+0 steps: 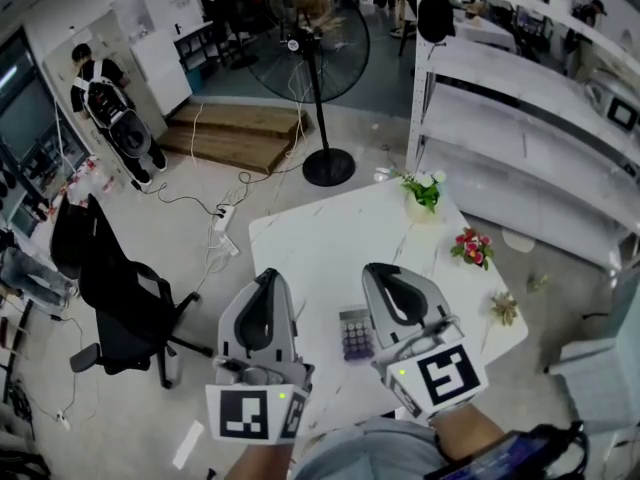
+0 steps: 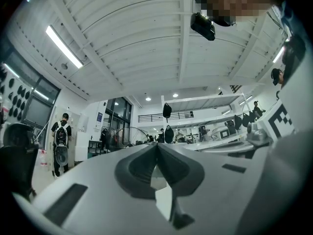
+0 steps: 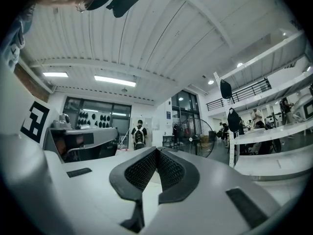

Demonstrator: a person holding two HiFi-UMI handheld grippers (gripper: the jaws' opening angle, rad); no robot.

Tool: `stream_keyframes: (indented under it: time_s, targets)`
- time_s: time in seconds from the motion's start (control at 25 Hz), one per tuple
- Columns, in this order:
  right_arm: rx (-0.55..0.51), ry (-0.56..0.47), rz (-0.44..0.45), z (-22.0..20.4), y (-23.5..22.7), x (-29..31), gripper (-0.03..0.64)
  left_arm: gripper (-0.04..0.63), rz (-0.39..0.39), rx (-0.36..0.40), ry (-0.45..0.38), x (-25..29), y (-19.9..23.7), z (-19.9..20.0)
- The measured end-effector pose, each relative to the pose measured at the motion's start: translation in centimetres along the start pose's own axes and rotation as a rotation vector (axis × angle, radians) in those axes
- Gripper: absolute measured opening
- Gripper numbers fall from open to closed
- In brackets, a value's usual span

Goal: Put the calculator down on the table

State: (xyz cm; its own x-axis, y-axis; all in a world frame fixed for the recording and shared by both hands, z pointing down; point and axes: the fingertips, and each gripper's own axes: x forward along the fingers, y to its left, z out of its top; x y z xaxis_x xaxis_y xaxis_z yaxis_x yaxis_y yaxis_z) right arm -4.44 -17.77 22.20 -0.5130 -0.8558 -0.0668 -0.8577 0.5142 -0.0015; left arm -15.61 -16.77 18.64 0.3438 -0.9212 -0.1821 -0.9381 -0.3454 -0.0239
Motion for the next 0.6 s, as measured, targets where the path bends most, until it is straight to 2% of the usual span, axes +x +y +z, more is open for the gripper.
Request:
stream_keyframes:
  time_s: [0.6]
  targets:
    - [0.004, -0.009, -0.005, 0.28, 0.22, -0.55, 0.015, 0.006, -0.008, 0.001, 0.008, -0.30, -0.60, -0.13]
